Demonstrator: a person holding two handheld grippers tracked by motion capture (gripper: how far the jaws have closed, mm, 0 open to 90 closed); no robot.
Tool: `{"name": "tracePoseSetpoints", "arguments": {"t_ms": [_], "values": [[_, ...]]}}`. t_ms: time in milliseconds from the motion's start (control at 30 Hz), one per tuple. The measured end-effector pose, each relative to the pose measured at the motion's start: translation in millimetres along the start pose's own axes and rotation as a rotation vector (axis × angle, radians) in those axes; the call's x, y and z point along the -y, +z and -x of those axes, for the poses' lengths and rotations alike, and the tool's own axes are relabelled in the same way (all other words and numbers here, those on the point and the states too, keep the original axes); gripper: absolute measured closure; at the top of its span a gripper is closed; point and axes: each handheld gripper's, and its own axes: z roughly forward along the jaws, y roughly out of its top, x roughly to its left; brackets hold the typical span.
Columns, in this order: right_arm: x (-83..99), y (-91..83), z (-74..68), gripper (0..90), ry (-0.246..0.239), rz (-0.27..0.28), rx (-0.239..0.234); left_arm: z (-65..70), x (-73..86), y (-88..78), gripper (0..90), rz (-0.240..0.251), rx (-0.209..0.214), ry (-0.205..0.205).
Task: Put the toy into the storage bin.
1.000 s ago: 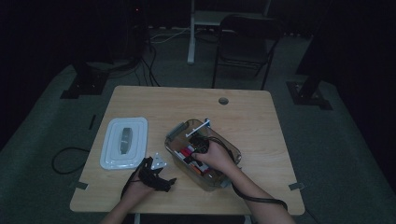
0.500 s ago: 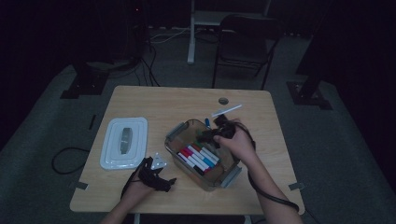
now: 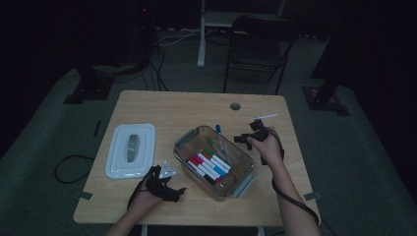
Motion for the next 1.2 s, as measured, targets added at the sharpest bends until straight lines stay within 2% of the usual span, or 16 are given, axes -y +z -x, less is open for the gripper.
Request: {"name": "tracePoseSetpoints", "arguments": {"t_ms": [167, 367, 433, 500, 533, 633, 733, 867, 967, 1033, 1167, 1200], "values": [[6.4, 31.3, -3.8, 51.5, -0.009, -0.059, -0.047, 0.0, 0.0, 0.0, 0.5, 0.000, 0.000, -0.001], [7.1, 48.4, -7.8, 54.1, -0.056, -0.110, -0.005, 0.0, 0.0, 0.0, 0.5, 0.000, 0.000, 0.000], [7.0, 48.2, -6.5, 59.4, -0.052, -0.115, 0.008, 0.0, 0.0, 0.0, 0.5, 0.000, 0.000, 0.000], [6.2, 45.5, -4.0, 71.6, -0.030, -0.140, 0.022, 0.0, 0.0, 0.0, 0.5, 0.000, 0.000, 0.000], [5.8, 43.1, -2.2, 76.3, -0.011, -0.158, 0.035, 0.0, 0.0, 0.0, 0.5, 0.000, 0.000, 0.000], [4.6, 34.2, 1.4, 76.7, 0.016, -0.172, 0.072, 0.0, 0.0, 0.0, 0.5, 0.000, 0.000, 0.000], [1.1, 18.6, 3.4, 76.7, 0.035, -0.140, 0.073, 0.0, 0.0, 0.0, 0.5, 0.000, 0.000, 0.000], [-9.8, -14.4, 0.7, 76.7, 0.051, -0.053, 0.058, 0.1, 0.0, 0.0, 0.5, 0.000, 0.000, -0.001], [-19.0, -39.1, -9.1, 76.7, 0.032, 0.004, 0.030, 0.0, 0.0, 0.0, 0.5, 0.000, 0.000, 0.000], [-24.6, -52.9, -20.5, 76.7, 0.003, 0.024, 0.008, 0.1, 0.0, 0.0, 0.5, 0.000, 0.000, -0.001], [-31.6, -69.2, -47.7, 76.7, -0.035, 0.059, -0.087, 0.2, 0.0, 0.2, 0.5, 0.003, 0.000, -0.002], [-33.0, -70.6, -60.6, 76.7, -0.062, 0.056, -0.120, 0.1, 0.0, 0.2, 0.5, 0.002, 0.001, -0.002]]}}
